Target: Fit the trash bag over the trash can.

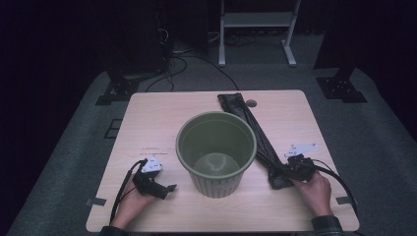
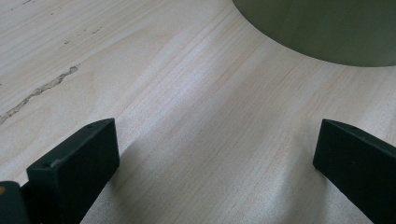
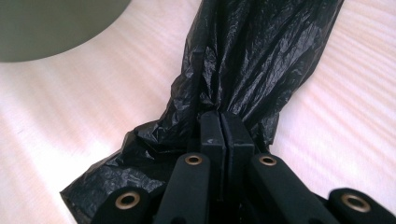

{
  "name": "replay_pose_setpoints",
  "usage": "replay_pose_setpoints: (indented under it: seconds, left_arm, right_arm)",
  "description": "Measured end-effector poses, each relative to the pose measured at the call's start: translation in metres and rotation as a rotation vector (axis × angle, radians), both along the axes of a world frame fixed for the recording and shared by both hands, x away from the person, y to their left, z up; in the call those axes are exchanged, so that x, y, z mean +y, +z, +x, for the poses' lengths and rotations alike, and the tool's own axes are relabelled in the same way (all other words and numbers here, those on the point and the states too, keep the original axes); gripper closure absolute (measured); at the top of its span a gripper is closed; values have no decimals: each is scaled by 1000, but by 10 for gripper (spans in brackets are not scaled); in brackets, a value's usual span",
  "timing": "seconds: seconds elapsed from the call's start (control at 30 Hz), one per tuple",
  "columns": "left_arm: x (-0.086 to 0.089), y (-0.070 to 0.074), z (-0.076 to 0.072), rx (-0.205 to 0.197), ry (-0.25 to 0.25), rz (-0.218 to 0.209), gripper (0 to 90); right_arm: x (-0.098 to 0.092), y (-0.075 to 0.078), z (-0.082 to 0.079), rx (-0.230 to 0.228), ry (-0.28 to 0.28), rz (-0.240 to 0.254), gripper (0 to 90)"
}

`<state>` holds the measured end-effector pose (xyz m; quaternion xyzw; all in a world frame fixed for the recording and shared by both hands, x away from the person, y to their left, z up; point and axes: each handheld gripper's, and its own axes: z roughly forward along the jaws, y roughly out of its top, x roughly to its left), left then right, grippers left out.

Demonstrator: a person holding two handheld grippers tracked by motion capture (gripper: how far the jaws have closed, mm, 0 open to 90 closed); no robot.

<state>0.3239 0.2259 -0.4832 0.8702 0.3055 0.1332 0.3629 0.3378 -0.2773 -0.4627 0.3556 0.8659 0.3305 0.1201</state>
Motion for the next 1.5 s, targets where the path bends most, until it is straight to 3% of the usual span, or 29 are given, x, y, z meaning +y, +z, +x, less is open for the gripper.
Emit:
replay_pose_setpoints:
  seconds: [0.2,0.4,0.47,0.6,0.67,0.7,0.73,0.8,0.97,1.27,1.33,1.5]
  left_arm:
    - [0,0,0,0,0,0,0]
    - [0,0,0,0,0,0,0]
    - [0,0,0,0,0,0,0]
    - [0,0,0,0,0,0,0]
    - [0,0,0,0,0,0,0]
    - [0,0,0,0,0,0,0]
    - [0,0,0,0,0,0,0]
    - [0,0,0,0,0,0,0]
    - [0,0,0,0,0,0,0]
    - [0,0,0,0,-1,1,0]
    - [0,0,0,0,-1,1,0]
    - [0,0,0,0,0,1,0]
  right_arm:
    - [-7,1,-17,7,12,2,883]
    - [-19,0,-45,24,26,6,882]
    - [-24,-1,-61,40,26,1,866]
    - [-29,4,-70,20,-13,24,602]
    - [-27,10,-67,7,-41,24,453]
    - [-27,10,-67,7,-41,24,453]
    - [-24,17,-62,-12,-54,20,363]
    - [-22,20,-59,-26,-64,23,330]
    - [-9,29,-36,-49,-90,29,119]
    - [9,29,-3,-42,-83,64,96]
    - [16,25,9,-39,-102,23,95]
    - [26,18,24,-42,-107,2,94]
